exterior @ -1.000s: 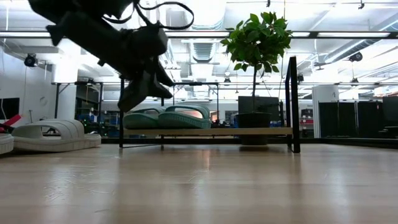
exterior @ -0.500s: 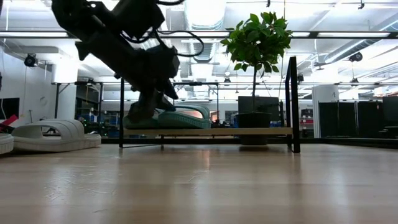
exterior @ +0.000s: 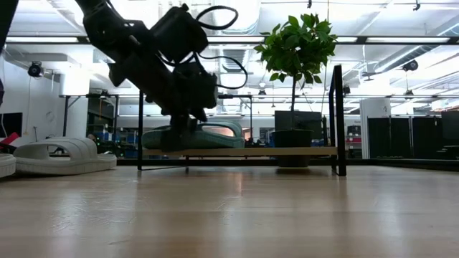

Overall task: Pick and place slides into the shelf
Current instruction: Put the green slipper on the shelf, then put the top gray slipper on the shelf

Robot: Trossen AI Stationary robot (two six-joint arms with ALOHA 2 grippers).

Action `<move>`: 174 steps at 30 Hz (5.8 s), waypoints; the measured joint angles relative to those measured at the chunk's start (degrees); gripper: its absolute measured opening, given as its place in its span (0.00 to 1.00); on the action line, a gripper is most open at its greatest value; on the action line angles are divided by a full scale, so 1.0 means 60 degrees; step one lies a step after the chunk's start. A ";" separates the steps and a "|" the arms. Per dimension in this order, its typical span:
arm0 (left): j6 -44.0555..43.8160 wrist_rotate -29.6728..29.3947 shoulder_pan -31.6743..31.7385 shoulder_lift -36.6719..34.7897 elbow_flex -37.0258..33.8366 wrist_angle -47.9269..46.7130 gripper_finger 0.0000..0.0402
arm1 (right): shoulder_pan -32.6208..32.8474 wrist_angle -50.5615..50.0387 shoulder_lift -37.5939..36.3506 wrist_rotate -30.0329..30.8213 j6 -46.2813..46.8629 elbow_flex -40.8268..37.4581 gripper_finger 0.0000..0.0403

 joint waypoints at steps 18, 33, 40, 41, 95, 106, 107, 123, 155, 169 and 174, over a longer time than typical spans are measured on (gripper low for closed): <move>0.0275 0.0158 0.0051 -0.0073 0.0119 0.0066 0.02 | 0.0000 0.0009 0.0000 0.0000 0.0000 0.0000 0.33; 0.1013 -0.0025 0.0165 -0.0128 0.0034 0.0272 0.00 | 0.0003 0.0006 0.0000 0.0000 0.0000 0.0000 0.33; 0.0979 -0.0007 0.0172 -0.0131 -0.0037 0.0285 0.00 | 0.0000 0.0006 0.0000 0.0000 0.0000 0.0000 0.33; 0.0937 -0.0004 0.0172 -0.0131 -0.0044 0.0288 0.00 | 0.0000 0.0006 0.0000 0.0000 0.0000 0.0000 0.33; -0.7879 0.6035 -0.2604 -0.4158 -0.0154 -0.3035 0.41 | 0.0000 -0.0002 0.0000 -0.0004 -0.0153 -0.0040 0.33; -0.8361 0.6951 -0.2604 -0.4080 -0.0172 -0.3045 0.41 | 0.0000 -0.0022 -0.0002 -0.0001 -0.0178 -0.0073 0.33; -0.8357 0.6951 -0.2604 -0.4089 -0.0172 -0.3068 0.41 | 0.0000 -0.0027 -0.0003 -0.0003 -0.0182 -0.0073 0.33; -1.1083 0.6827 -0.2077 -0.5322 -0.0243 -0.7965 0.41 | 0.0000 -0.0193 0.0000 -0.0002 -0.0180 -0.0073 0.33; -1.1603 0.9027 0.2605 -0.6288 0.0043 -1.2717 0.41 | -0.0004 -0.0227 0.0000 -0.0004 -0.0328 -0.0074 0.33; -0.8541 1.0102 0.4172 -0.4852 0.0028 -1.2812 0.41 | -0.0004 -0.0235 0.0000 -0.0004 -0.0397 -0.0087 0.33; -0.7801 0.9988 0.4367 -0.4228 0.0028 -1.2801 0.41 | -0.0004 -0.0233 0.0000 -0.0004 -0.0397 -0.0101 0.33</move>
